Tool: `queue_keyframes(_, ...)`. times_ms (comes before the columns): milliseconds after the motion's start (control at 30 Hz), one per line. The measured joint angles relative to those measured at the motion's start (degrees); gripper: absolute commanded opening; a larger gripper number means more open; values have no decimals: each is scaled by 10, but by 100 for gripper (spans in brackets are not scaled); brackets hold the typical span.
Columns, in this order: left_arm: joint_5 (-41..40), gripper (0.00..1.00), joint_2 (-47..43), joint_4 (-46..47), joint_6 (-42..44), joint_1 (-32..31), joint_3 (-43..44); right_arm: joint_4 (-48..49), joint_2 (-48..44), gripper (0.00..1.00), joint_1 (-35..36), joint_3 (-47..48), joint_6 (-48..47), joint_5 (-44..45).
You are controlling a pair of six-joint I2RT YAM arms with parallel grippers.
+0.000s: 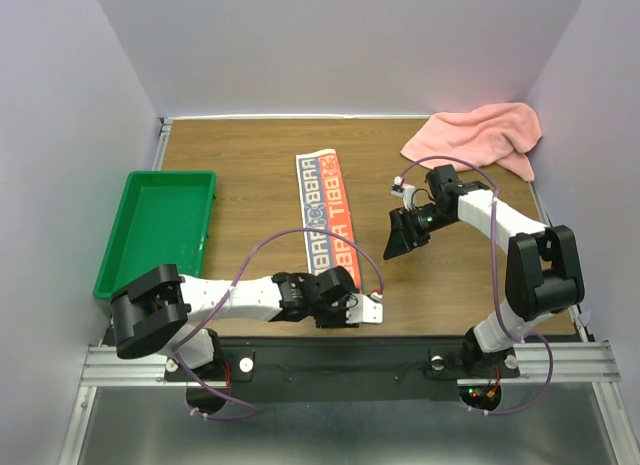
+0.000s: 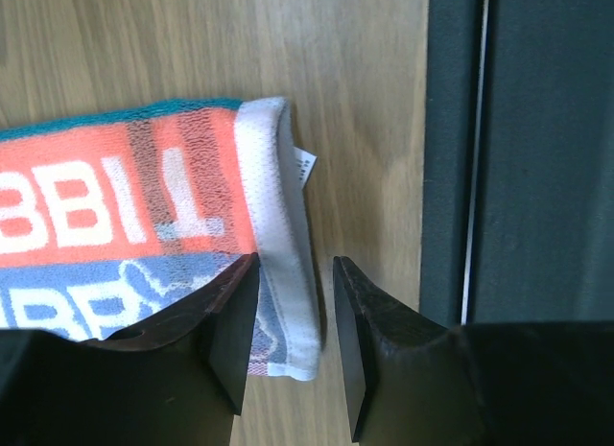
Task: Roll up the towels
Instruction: Fold the towel
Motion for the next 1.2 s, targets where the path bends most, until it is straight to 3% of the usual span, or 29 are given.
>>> queue_keyframes(233,-10,47,17,9,1,-2,0,0,0,69,0,0,-3,0)
queue_keyframes(333,-12,42,33,22,6,-2,-7,0,0,68,0,0,-5,0)
queue_keyframes(533,-6,17,43,31,14,-4,-5,0,0,67,-3,0,-5,0)
queue_keyframes(633,-7,1,56,30,18,-5,6,0,0,67,-3,0,-5,0)
queue_keyframes(867,8,0,67,11,22,-4,28,0,0,67,-3,0,-5,0)
queue_keyframes(1200,128,0,9,-136,27,-11,94,-1,-7,67,-8,3,-4,0)
